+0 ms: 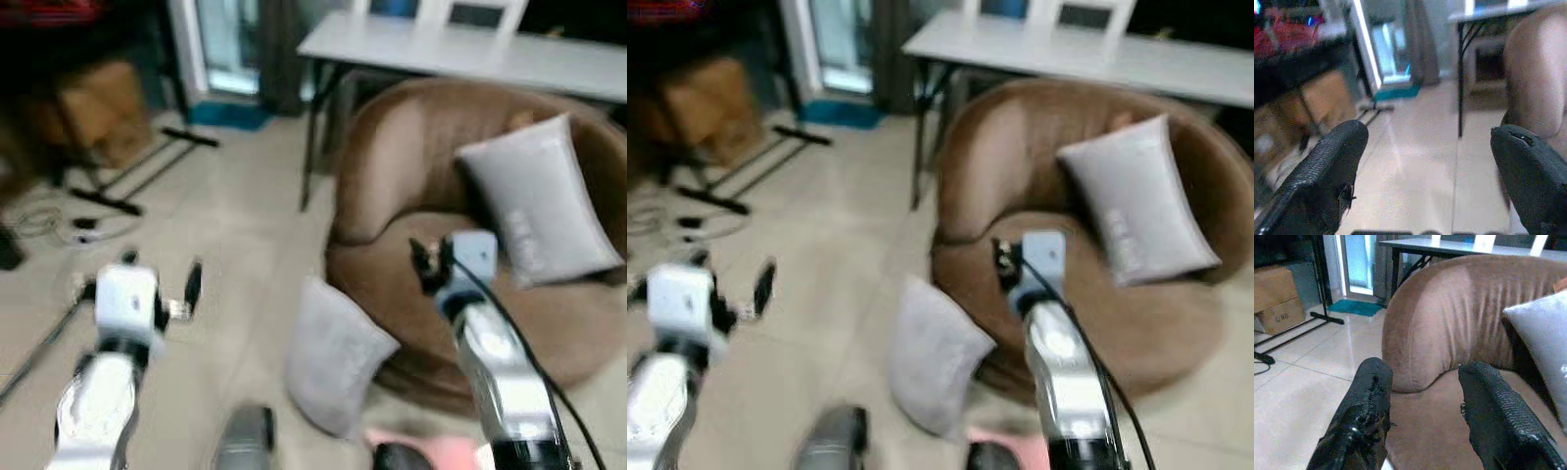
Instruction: Move the pillow to the sofa from floor
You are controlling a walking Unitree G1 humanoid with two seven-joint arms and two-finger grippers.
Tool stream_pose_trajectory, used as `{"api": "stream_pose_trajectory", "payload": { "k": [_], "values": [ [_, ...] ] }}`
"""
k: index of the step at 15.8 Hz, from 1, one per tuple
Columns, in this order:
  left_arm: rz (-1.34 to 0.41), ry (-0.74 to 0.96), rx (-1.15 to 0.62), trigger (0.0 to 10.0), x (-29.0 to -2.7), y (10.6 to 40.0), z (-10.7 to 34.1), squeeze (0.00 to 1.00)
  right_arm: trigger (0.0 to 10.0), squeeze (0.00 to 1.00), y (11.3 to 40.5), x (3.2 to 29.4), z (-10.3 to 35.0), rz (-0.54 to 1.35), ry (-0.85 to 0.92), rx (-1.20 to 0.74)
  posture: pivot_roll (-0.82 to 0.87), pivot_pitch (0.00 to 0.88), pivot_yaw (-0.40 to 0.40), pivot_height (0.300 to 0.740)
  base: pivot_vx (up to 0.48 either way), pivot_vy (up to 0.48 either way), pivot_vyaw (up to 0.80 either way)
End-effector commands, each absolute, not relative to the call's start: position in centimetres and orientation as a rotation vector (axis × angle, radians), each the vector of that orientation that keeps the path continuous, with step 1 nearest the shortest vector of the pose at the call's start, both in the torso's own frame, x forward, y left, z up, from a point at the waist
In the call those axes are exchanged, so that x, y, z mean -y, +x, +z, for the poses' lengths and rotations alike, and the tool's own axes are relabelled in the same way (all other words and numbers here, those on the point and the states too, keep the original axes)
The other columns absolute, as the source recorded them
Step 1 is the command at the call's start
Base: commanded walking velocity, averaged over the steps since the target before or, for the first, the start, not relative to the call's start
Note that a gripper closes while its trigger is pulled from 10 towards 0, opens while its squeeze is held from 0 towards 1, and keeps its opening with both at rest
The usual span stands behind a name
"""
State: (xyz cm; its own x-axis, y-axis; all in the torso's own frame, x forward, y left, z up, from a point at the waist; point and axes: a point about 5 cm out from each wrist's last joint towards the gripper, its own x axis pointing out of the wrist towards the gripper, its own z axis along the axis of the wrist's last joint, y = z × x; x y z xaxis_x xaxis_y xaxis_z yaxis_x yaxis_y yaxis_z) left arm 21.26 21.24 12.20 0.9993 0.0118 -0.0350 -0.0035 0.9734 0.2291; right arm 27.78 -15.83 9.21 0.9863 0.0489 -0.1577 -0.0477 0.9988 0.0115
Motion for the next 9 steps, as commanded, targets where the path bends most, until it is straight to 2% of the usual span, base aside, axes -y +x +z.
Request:
{"api": "stream_pose_trajectory", "payload": {
  "k": [1, 3, 9],
  "values": [
    [0.001, 0.232, 0.019, 10.0, -21.1, 21.7, 13.2, 0.00, 10.0, 0.00, 27.8, 15.5, 9.6, 0.050, 0.047, -0.153, 0.06, 0.000, -0.034, 0.651, 0.000, 0.000, 0.00],
    [-0.002, 0.222, 0.024, 10.0, -21.0, 21.6, 13.1, 0.00, 10.0, 0.00, 27.4, 14.3, 9.3, 0.113, 0.061, -0.165, 0.06, 0.000, -0.038, 0.651, 0.000, 0.000, 0.00],
    [-0.019, 0.217, 0.033, 10.0, -21.0, 21.6, 13.0, 0.00, 10.0, 0.00, 28.3, 14.2, 9.8, 0.118, 0.032, -0.142, 0.07, 0.000, -0.038, 0.651, 0.354, 0.000, 0.00]
  ]
}}
